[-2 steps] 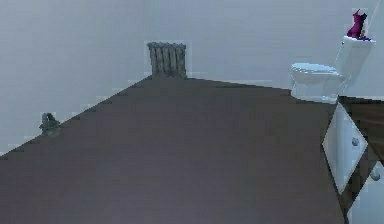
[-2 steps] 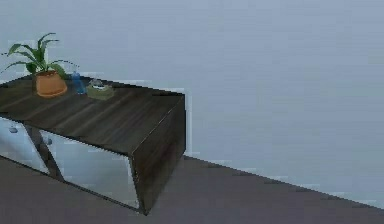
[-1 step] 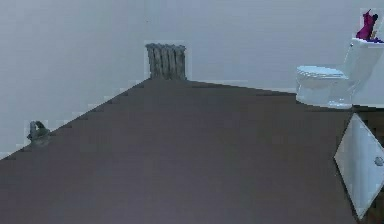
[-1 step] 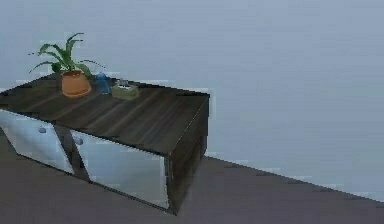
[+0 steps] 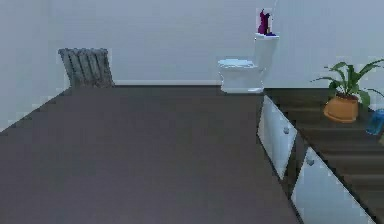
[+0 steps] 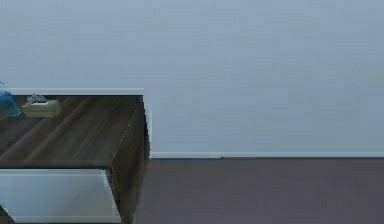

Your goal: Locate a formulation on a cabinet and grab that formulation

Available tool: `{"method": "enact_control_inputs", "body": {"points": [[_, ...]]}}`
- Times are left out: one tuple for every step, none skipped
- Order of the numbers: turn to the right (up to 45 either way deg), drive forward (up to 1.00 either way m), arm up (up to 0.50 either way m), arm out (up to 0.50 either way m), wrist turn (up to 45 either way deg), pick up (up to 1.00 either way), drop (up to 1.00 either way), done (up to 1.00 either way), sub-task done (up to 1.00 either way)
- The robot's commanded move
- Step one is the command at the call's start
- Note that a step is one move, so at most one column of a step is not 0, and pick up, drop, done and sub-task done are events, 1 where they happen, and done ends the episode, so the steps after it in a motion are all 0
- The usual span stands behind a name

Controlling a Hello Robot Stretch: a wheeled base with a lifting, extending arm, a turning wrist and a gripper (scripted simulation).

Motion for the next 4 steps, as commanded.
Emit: {"method": "enact_control_inputs", "body": {"points": [[0.0, 1.00, 0.00, 0.00, 0.0, 0.00, 0.00, 0.00, 0.00], [6.0, 0.00, 0.00, 0.00, 0.0, 0.00, 0.00, 0.00, 0.00], [0.0, 0.50, 0.00, 0.00, 0.0, 0.00, 0.00, 0.00, 0.00], [24.0, 0.00, 0.00, 0.00, 0.0, 0.00, 0.00, 0.00, 0.00]]}}
